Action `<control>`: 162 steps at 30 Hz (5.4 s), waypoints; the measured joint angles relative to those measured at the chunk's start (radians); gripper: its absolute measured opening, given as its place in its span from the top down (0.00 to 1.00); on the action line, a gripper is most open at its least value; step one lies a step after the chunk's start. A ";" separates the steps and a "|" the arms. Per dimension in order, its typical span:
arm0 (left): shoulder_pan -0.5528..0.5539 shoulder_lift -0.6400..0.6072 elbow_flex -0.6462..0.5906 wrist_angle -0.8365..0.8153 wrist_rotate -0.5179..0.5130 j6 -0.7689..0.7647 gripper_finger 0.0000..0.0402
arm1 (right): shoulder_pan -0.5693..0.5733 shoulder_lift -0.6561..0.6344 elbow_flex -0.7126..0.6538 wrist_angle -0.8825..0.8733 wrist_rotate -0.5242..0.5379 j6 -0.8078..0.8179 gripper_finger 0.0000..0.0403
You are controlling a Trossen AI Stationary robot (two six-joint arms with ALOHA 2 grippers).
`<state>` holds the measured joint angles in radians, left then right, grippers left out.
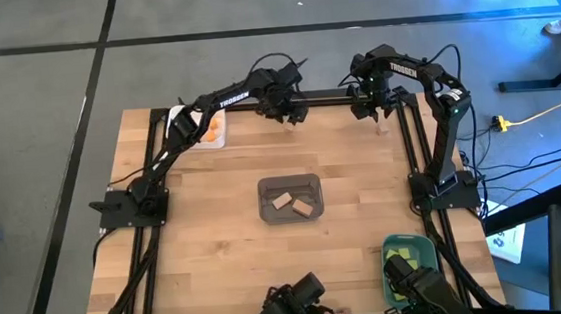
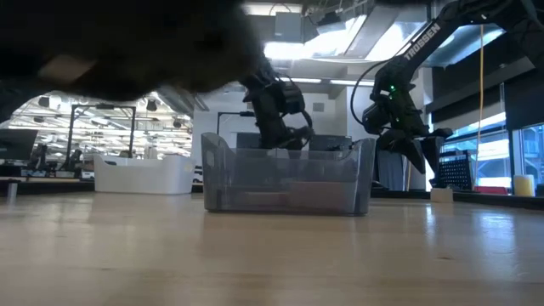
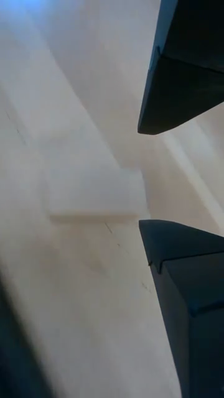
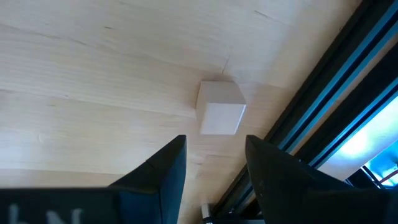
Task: Sort & place blocks by color
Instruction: Put the brown block into the black bin
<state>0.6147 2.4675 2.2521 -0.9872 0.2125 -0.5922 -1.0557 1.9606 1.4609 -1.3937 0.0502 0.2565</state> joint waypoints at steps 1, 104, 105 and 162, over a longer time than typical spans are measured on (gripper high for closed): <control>0.000 0.002 -0.012 -0.005 -0.001 0.000 0.43 | 0.000 0.000 0.000 0.000 0.000 0.000 0.59; 0.139 -0.291 0.088 -0.386 -0.093 0.470 0.43 | 0.341 0.446 0.595 0.323 -0.169 -0.559 0.59; 0.139 -0.290 0.088 -0.389 -0.095 0.470 0.43 | 0.343 0.455 0.596 0.321 -0.171 -0.582 0.59; 0.019 -0.279 -0.473 0.362 -0.143 -0.238 0.43 | 0.352 -0.075 0.622 0.215 -0.201 -0.598 0.59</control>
<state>0.6340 2.1887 1.7792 -0.6247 0.0696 -0.8303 -0.7040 1.8854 2.0827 -1.1787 -0.1509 -0.3416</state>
